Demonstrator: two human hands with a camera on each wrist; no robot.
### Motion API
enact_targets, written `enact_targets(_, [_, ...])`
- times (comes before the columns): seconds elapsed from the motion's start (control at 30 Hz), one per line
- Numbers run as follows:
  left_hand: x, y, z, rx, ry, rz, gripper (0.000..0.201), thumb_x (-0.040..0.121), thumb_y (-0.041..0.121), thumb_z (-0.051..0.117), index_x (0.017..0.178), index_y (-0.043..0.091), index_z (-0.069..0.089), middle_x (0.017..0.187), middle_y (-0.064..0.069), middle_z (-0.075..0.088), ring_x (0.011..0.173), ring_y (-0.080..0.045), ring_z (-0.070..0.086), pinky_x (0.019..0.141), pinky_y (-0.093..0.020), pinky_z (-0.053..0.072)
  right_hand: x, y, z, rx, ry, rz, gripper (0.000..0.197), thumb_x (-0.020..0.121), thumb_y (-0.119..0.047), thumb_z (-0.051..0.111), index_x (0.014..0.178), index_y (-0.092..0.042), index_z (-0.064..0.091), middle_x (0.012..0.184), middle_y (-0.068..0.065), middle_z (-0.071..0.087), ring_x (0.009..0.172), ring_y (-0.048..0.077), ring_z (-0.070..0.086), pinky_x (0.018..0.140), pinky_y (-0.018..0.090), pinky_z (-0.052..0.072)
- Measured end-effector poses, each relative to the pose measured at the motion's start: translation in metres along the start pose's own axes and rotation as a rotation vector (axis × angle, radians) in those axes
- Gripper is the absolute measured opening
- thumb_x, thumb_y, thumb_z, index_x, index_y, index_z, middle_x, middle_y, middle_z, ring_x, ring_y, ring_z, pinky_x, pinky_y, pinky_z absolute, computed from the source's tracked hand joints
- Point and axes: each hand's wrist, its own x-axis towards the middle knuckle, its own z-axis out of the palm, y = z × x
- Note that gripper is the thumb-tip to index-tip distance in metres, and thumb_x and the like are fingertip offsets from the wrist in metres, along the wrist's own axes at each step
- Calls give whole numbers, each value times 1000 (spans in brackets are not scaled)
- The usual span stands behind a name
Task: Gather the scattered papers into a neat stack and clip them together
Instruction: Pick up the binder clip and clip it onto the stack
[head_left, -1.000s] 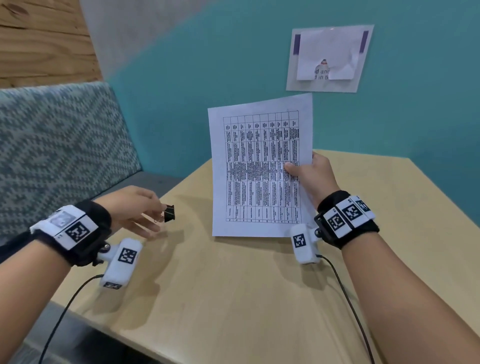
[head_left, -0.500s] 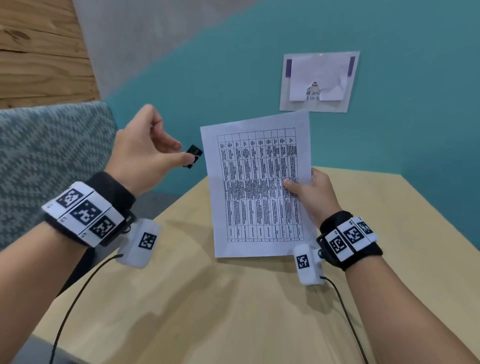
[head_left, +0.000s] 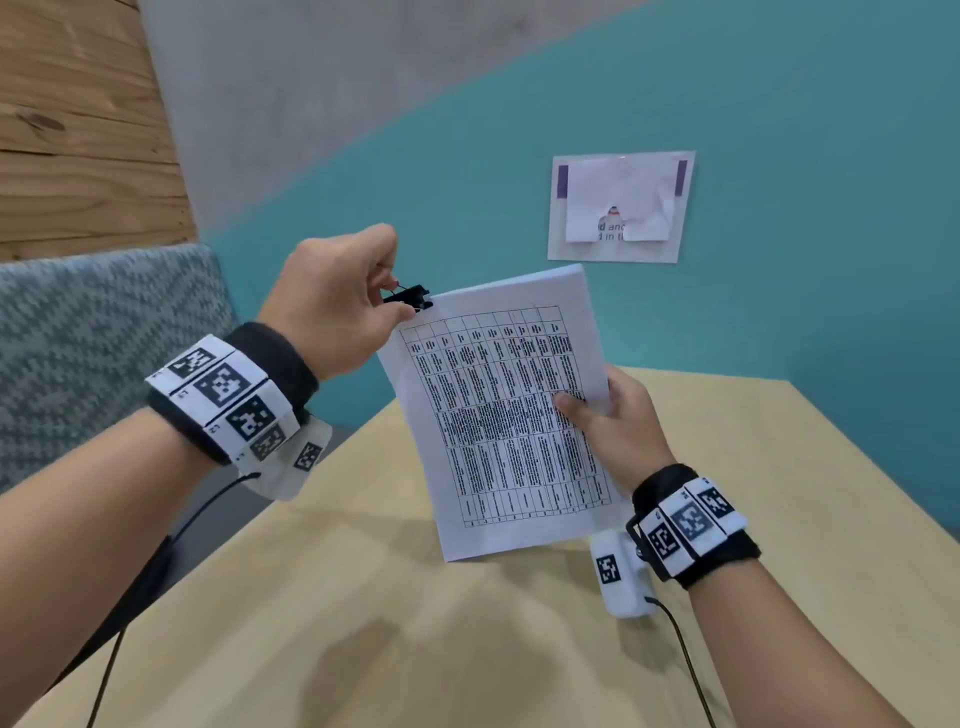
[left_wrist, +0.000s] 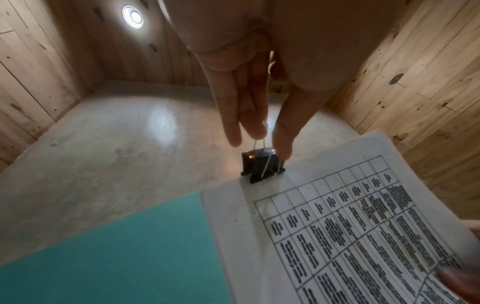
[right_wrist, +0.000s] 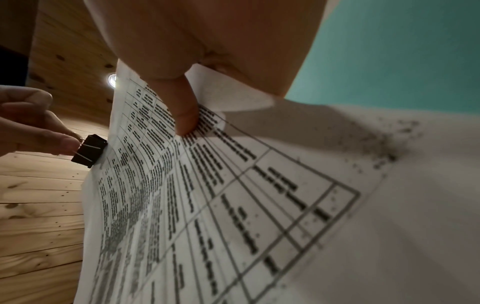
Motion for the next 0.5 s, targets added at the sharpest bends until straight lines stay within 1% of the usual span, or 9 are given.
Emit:
enact_targets(0.07, [1, -3, 0, -4, -4, -12, 74, 70, 5, 91, 69, 29, 21, 58, -14, 58, 78, -21, 76, 57, -34, 51, 1, 1, -1, -29, -3, -22, 16, 91, -11, 71, 100, -23, 69, 100, 4, 74, 96, 28, 69, 90, 56, 54])
enact_targets(0.13, [3, -6, -1, -19, -17, -31, 75, 68, 2, 91, 67, 28, 21, 58, -21, 57, 77, -20, 76, 54, -27, 46, 1, 1, -3, -58, -11, -30, 18, 91, -11, 71, 96, -27, 69, 98, 4, 74, 96, 29, 68, 90, 56, 54])
enact_targets(0.17, [4, -6, -2, -30, -28, -43, 76, 67, 0, 91, 65, 27, 21, 58, -23, 56, 77, -20, 76, 53, -27, 45, 1, 1, -4, -69, -13, -33, 20, 91, -11, 71, 95, -30, 68, 99, 4, 74, 96, 29, 68, 90, 55, 54])
enact_targets(0.23, [8, -9, -5, -43, -53, -66, 76, 65, -1, 92, 63, 25, 20, 56, -26, 51, 77, -18, 77, 51, -27, 44, 2, 0, -6, -83, -24, -40, 25, 90, -10, 71, 95, -34, 67, 102, 2, 75, 99, 27, 69, 91, 52, 55])
enact_targets(0.3, [13, -12, -9, -48, -98, -83, 77, 65, -1, 92, 61, 23, 19, 57, -29, 46, 74, -10, 76, 48, -23, 41, 2, -2, -9, -87, -42, -48, 27, 91, -9, 71, 98, -34, 67, 103, -1, 74, 99, 23, 70, 92, 48, 56])
enact_targets(0.33, [16, -14, -11, -52, -126, -90, 75, 65, -1, 93, 61, 19, 21, 58, -30, 45, 74, -7, 76, 47, -21, 39, 2, -2, -10, -87, -48, -50, 27, 91, -8, 70, 101, -33, 67, 104, -3, 74, 99, 21, 70, 93, 45, 56])
enact_targets(0.4, [21, -14, -15, -74, -178, -92, 75, 64, -2, 93, 60, 19, 21, 57, -30, 43, 79, -2, 75, 45, -18, 38, 2, -3, -13, -76, -53, -51, 26, 91, -6, 70, 105, -27, 67, 103, -6, 74, 97, 17, 70, 92, 40, 57])
enact_targets(0.47, [25, -12, -19, -89, -216, -87, 77, 63, -3, 93, 59, 24, 21, 53, -21, 36, 80, -2, 75, 44, -14, 36, 2, -3, -15, -60, -54, -53, 27, 90, -4, 70, 102, -29, 68, 102, -5, 74, 95, 17, 71, 91, 39, 57])
enact_targets(0.5, [26, -10, -20, -96, -232, -92, 77, 63, -3, 93, 59, 23, 21, 53, -22, 36, 81, -1, 75, 44, -16, 37, 2, -3, -15, -55, -57, -52, 29, 90, -4, 70, 100, -31, 68, 103, -4, 75, 96, 18, 71, 91, 39, 57])
